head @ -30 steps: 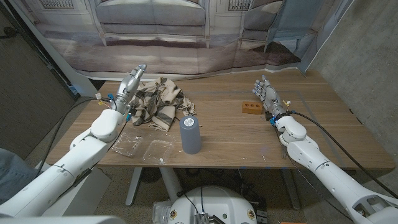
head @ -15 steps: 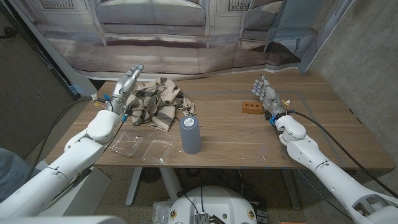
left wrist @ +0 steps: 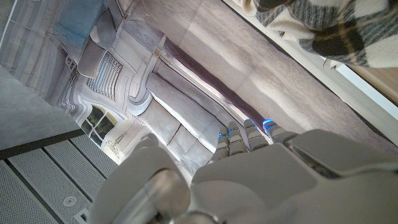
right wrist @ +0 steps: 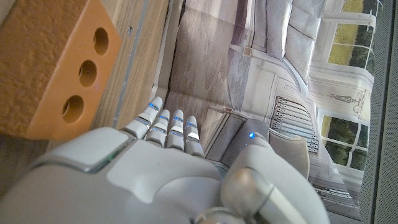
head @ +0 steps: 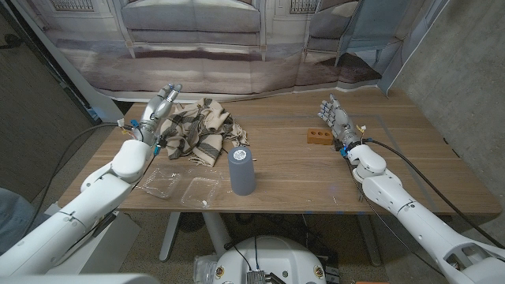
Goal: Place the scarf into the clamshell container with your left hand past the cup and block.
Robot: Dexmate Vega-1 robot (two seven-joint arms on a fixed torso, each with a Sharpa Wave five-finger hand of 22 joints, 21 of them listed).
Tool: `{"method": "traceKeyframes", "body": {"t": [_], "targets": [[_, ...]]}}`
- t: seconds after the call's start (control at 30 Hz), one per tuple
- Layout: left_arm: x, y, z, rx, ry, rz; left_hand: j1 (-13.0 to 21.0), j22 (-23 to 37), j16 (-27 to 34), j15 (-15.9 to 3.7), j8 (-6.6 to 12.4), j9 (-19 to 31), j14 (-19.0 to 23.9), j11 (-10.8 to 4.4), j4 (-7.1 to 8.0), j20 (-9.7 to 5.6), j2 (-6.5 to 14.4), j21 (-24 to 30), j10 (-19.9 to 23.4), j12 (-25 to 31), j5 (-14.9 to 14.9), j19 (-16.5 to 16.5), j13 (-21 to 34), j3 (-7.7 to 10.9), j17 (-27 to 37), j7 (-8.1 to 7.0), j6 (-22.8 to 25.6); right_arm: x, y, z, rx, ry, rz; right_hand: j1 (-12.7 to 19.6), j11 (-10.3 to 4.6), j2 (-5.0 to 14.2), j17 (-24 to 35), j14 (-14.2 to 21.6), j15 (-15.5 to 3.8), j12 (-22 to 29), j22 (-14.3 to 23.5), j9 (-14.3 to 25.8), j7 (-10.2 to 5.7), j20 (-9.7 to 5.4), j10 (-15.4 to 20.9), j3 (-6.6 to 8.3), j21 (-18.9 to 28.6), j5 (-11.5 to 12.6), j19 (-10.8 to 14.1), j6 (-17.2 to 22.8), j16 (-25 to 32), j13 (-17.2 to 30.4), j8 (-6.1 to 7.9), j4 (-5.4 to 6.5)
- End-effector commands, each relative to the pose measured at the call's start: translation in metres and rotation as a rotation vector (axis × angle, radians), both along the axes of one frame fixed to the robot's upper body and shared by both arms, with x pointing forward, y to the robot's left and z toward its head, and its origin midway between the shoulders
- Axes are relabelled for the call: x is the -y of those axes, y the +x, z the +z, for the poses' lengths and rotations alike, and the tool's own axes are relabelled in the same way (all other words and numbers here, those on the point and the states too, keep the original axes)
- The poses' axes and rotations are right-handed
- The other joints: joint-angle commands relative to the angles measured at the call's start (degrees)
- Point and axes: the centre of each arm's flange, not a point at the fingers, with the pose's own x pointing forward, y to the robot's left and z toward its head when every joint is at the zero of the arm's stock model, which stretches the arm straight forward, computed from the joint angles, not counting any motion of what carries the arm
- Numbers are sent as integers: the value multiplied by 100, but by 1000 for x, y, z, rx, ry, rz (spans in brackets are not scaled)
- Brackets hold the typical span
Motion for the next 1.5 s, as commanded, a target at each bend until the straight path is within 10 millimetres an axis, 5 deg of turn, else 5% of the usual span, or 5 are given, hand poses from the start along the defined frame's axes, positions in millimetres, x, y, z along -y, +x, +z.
{"method": "traceKeyframes", "body": {"t": [0.03, 1.2, 1.5], "targets": [[3, -2, -2, 15, 22, 26, 80, 23, 9, -14, -9, 29, 33, -12, -29, 3, 4, -21, 43, -12, 38, 45, 23, 4, 18, 4, 27, -1, 1, 3, -2, -6, 5, -40, -13, 14, 5, 56, -19, -21, 22, 9, -26, -3, 39, -12, -3, -12, 52, -6, -12, 25, -13, 1], [24, -4, -12, -50, 154, 216, 143, 24, -10, -32, -33, 31, 78, -51, -57, 25, 4, -46, 82, -43, 79, 29, 25, -28, 19, -15, 89, 6, 0, 5, 13, 6, 43, -56, -5, 18, 7, 70, -19, -28, 24, 10, -39, 10, 69, -38, -52, -18, 80, 1, -17, 25, -12, -6], [27, -1, 5, -24, 177, 222, 173, 24, -14, -34, -38, 32, 91, -49, -71, 22, 9, -49, 97, -49, 94, 30, 26, -32, 18, -21, 107, 3, 0, 4, 9, -29, 7, -66, -6, 21, 8, 72, -22, -32, 25, 10, -42, 12, 71, -47, -68, -20, 84, 6, -18, 26, -11, -5]]}}
